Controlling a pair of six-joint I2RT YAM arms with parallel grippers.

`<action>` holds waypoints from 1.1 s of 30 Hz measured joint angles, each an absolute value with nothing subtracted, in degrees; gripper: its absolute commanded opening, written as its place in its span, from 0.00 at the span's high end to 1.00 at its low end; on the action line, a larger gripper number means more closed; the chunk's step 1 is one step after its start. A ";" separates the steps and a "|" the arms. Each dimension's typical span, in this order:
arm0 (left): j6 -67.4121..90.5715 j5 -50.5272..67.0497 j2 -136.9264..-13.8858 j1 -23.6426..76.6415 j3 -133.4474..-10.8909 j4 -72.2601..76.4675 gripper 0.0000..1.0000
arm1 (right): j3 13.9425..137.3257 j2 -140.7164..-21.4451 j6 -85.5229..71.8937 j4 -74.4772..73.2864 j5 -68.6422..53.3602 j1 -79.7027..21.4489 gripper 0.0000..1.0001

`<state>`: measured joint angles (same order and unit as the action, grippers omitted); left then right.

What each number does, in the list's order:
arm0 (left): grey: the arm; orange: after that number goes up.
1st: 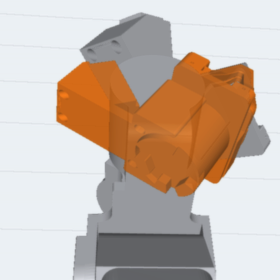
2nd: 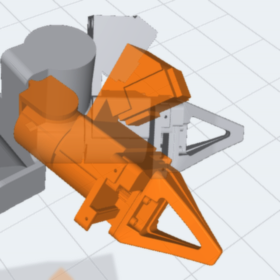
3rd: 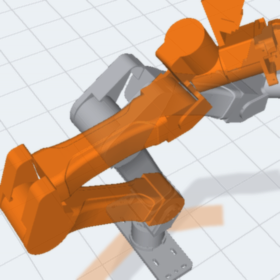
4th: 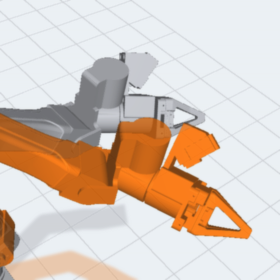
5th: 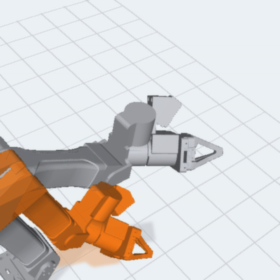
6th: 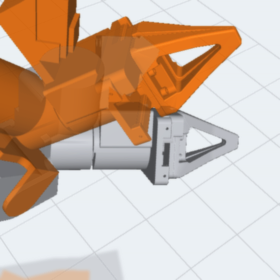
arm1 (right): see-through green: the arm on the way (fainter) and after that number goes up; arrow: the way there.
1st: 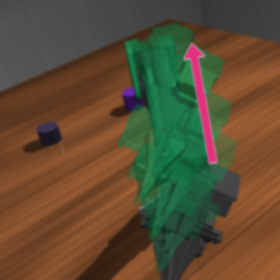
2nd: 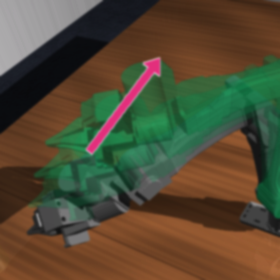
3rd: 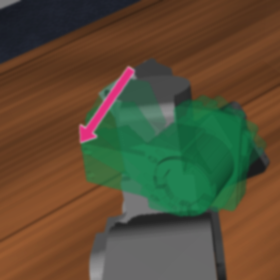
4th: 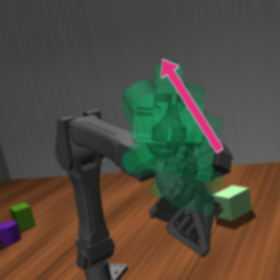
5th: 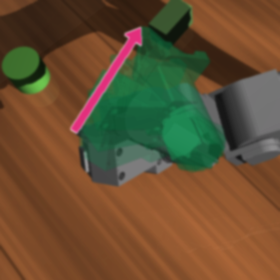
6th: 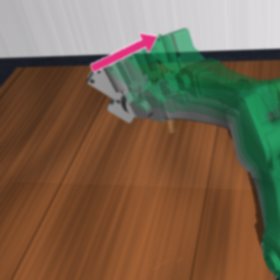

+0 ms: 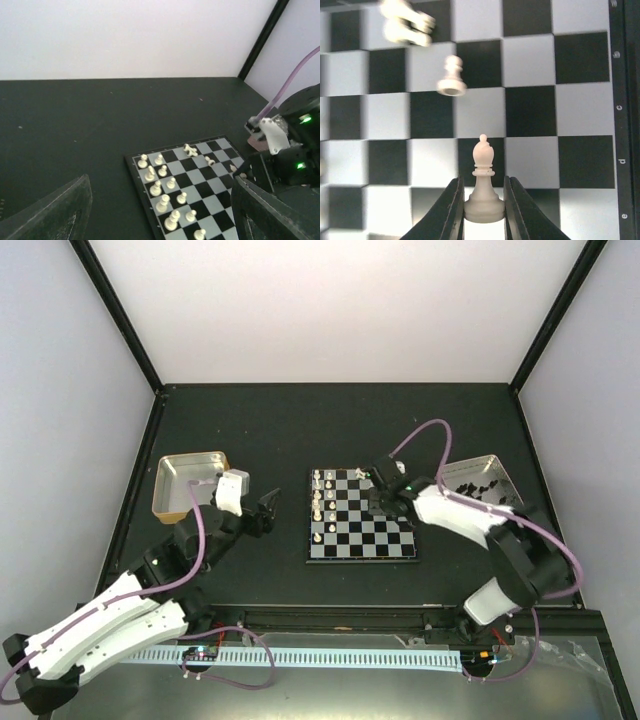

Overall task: Set up the chess pieces on the board
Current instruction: Pick up the chess piece from the chessboard, then place the chess piece on the chessboard.

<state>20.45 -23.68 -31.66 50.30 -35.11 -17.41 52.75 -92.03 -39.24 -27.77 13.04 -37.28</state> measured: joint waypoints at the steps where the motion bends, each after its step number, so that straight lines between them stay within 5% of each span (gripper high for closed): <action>1: 21.12 -22.76 -32.23 50.30 -35.11 -17.30 0.20 | 50.89 -89.08 -38.13 -25.82 11.90 -37.28 0.90; 15: 31.20 1.76 -39.62 47.18 -40.64 -11.66 0.16 | 36.56 -59.72 -26.04 7.31 -26.50 -37.28 0.89; 25: 39.66 21.78 -46.50 45.69 -44.64 -5.34 0.35 | 35.55 -54.04 -25.32 18.06 -49.17 -37.32 0.92; 33: 43.18 31.00 -50.22 45.63 -44.80 0.14 0.48 | 35.55 -53.95 -22.44 16.51 -55.72 -37.32 0.93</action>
